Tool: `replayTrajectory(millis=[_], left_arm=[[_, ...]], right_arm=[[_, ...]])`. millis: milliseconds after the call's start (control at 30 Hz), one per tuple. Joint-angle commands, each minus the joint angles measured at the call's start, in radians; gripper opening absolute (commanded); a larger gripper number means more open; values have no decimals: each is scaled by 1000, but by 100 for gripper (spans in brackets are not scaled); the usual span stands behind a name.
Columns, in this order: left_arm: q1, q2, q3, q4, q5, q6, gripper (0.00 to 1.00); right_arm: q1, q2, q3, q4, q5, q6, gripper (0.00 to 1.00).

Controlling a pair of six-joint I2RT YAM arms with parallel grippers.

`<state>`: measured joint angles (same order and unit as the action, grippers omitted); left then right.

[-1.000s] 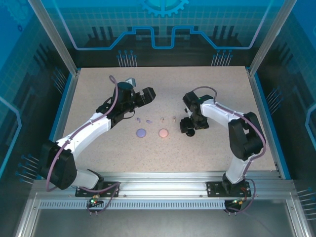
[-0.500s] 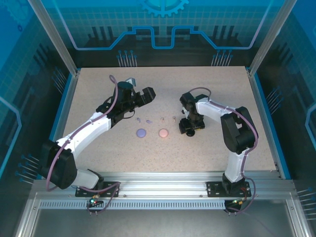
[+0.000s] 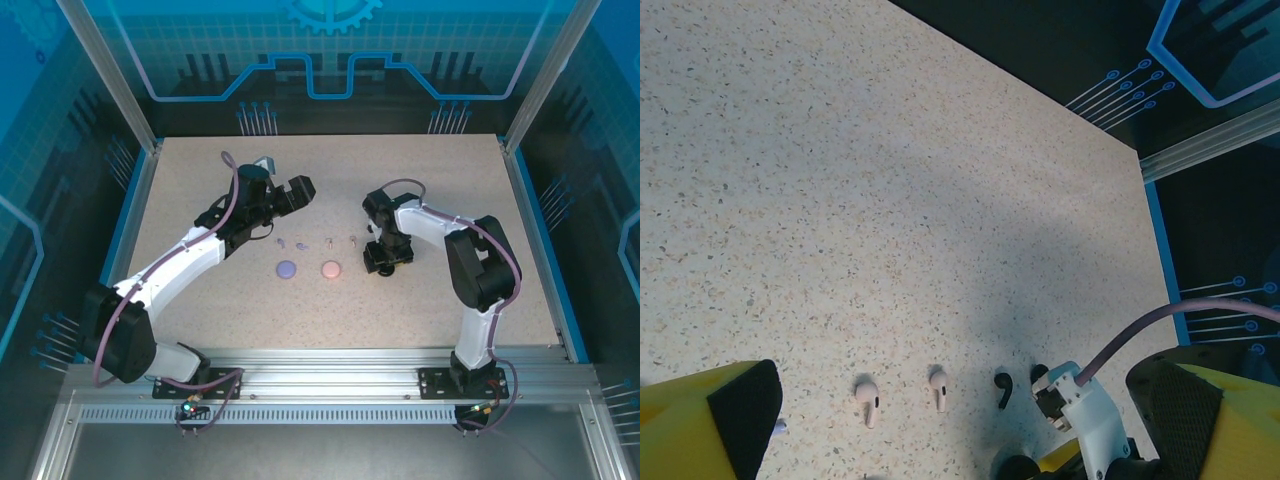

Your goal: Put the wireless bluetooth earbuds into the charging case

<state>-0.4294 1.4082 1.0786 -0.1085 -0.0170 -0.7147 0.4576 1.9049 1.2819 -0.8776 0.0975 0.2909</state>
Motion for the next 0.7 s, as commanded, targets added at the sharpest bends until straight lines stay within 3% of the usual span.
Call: replayTrajectory(millis=[0, 667], left_arm=[[-9, 9, 40, -12, 20, -19, 99], [-13, 11, 49, -12, 23, -19, 99]], right_arm=[[14, 19, -9, -8, 11, 5, 65], [31, 80, 36, -29, 60, -7, 60]])
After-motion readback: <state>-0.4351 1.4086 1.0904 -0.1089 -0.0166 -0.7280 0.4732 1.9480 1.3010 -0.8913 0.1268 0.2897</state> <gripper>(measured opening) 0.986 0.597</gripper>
